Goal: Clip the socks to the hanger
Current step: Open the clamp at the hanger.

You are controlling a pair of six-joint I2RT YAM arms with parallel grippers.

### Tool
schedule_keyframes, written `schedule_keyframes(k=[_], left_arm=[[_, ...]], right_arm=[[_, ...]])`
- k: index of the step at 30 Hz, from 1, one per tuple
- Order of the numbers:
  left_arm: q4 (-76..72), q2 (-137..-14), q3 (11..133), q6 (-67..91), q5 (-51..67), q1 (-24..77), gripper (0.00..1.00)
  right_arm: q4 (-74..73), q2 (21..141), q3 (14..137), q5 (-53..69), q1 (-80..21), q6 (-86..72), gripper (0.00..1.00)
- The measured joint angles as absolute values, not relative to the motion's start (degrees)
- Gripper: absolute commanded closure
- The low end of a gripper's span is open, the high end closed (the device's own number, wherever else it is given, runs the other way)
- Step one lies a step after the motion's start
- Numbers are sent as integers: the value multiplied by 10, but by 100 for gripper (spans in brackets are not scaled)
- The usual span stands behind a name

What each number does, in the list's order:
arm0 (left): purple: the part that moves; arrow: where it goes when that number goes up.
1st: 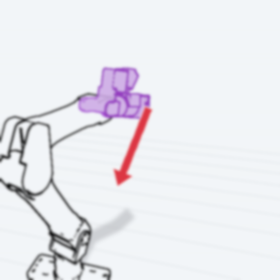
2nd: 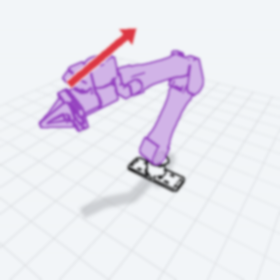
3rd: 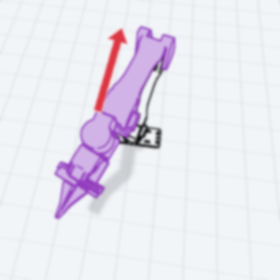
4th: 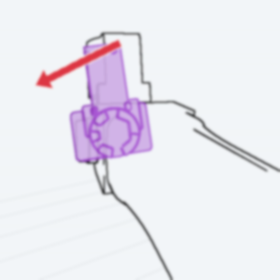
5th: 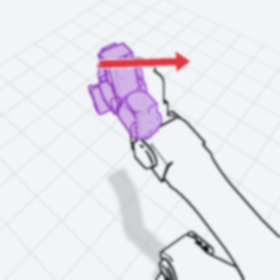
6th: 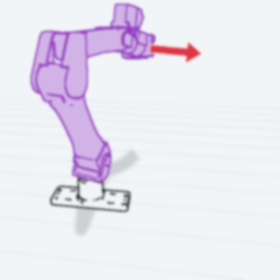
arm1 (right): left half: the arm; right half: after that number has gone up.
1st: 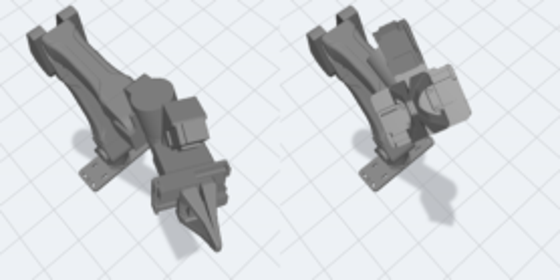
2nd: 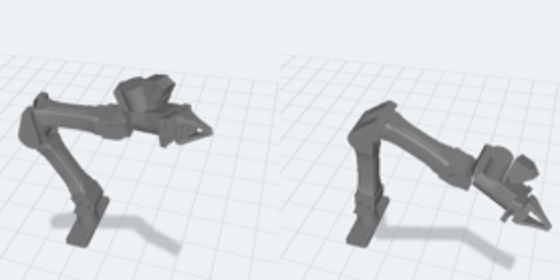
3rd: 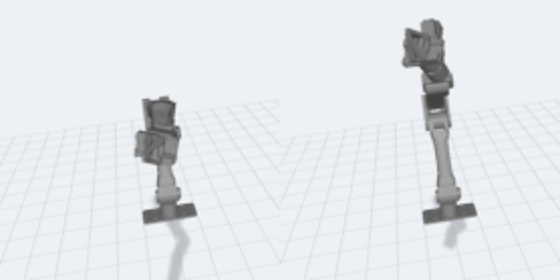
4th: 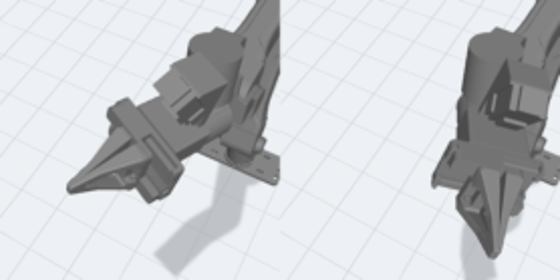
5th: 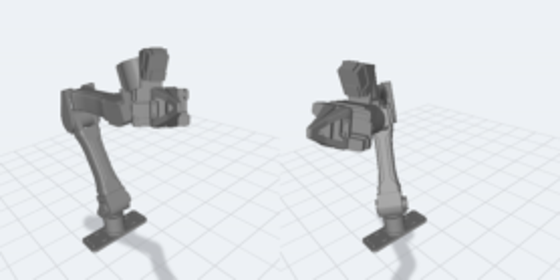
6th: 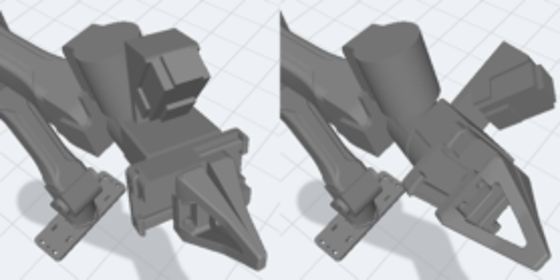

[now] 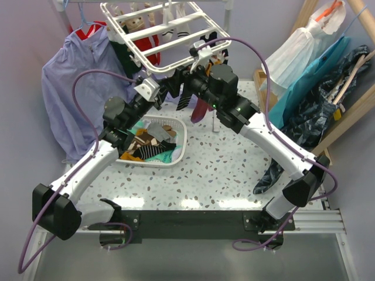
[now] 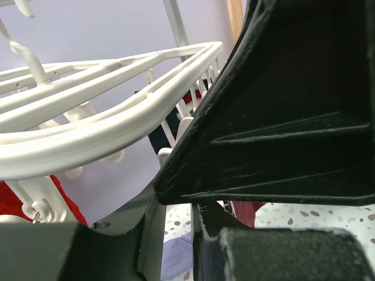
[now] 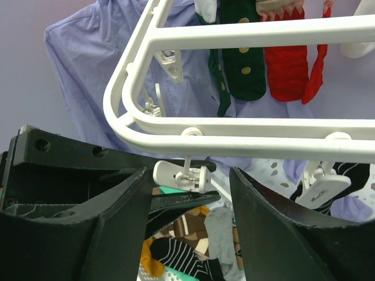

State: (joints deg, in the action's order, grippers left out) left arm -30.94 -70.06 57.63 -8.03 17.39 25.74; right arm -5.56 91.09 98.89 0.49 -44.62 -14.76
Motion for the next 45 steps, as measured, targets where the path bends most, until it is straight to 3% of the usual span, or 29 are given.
schedule_keyframes(k=[4,5,8,16,20,22,30,34,45], left_arm=[[-303,-701,578,-80,172,259,99],[-301,-701,578,-80,172,259,92],[-295,-701,579,-80,172,260,83],[-290,-701,580,-73,166,260,64],[-287,-700,580,-66,157,262,58],[-286,-700,580,-65,151,263,50],[-280,-681,571,-49,112,264,37],[-257,-641,541,-27,75,264,25],[-1,-519,495,100,-51,264,18]], right_arm=[[-55,916,993,2,-446,-144,60],[-55,916,993,1,-446,-143,62],[-55,916,993,-4,-448,-139,70],[-55,916,993,-9,-448,-139,91],[-50,916,993,-10,-448,-139,97],[-49,916,993,-10,-448,-140,100],[-49,916,993,-18,-448,-141,100],[-49,916,993,-20,-448,-141,100],[-51,916,993,-21,-448,-138,100]])
